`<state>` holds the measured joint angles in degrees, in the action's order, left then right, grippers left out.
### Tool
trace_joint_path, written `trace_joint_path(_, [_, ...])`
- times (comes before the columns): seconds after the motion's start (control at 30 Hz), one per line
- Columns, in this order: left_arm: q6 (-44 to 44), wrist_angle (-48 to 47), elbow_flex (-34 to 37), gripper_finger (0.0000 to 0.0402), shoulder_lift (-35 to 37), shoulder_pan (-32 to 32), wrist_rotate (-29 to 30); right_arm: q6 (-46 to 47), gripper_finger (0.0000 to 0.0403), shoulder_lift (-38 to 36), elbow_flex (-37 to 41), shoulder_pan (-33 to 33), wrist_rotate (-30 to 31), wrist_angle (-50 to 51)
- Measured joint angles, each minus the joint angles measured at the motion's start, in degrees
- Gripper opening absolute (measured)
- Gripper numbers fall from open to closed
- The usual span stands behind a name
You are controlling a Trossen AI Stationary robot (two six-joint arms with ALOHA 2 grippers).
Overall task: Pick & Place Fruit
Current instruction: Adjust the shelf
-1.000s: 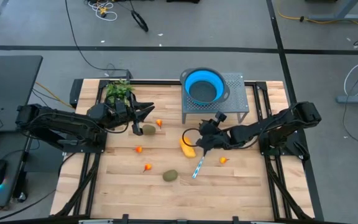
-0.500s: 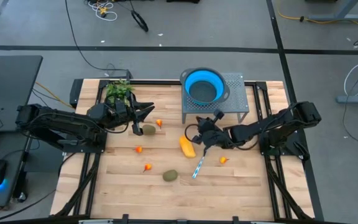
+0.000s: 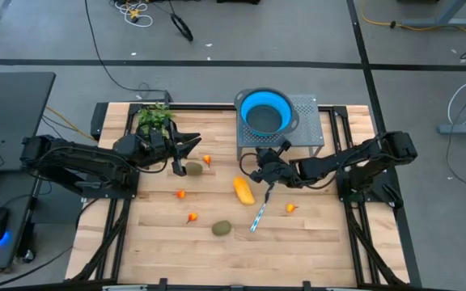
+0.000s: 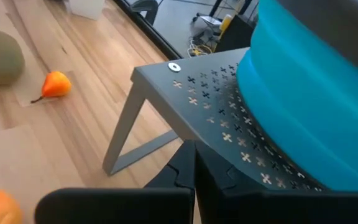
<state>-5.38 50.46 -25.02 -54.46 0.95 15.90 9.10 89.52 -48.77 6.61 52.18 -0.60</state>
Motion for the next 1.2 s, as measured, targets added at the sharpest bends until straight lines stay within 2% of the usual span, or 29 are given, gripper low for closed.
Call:
trace_joint_path(0.27, [-0.8,0.0,0.0,0.0071,0.0,0.0,0.0,1.2,0.0001,0.1,0.0,-2.1,-4.7,0.8])
trace_joint_path(0.6, [-0.7,0.0,0.0,0.0071,0.0,0.0,0.0,1.0,0.0000,0.1,0.0,-2.6,-3.2,0.8])
trace_joint_path(1.2, [-0.6,0.0,0.0,0.0071,0.0,0.0,0.0,-0.5,0.0000,0.1,0.0,-5.0,-5.5,0.4])
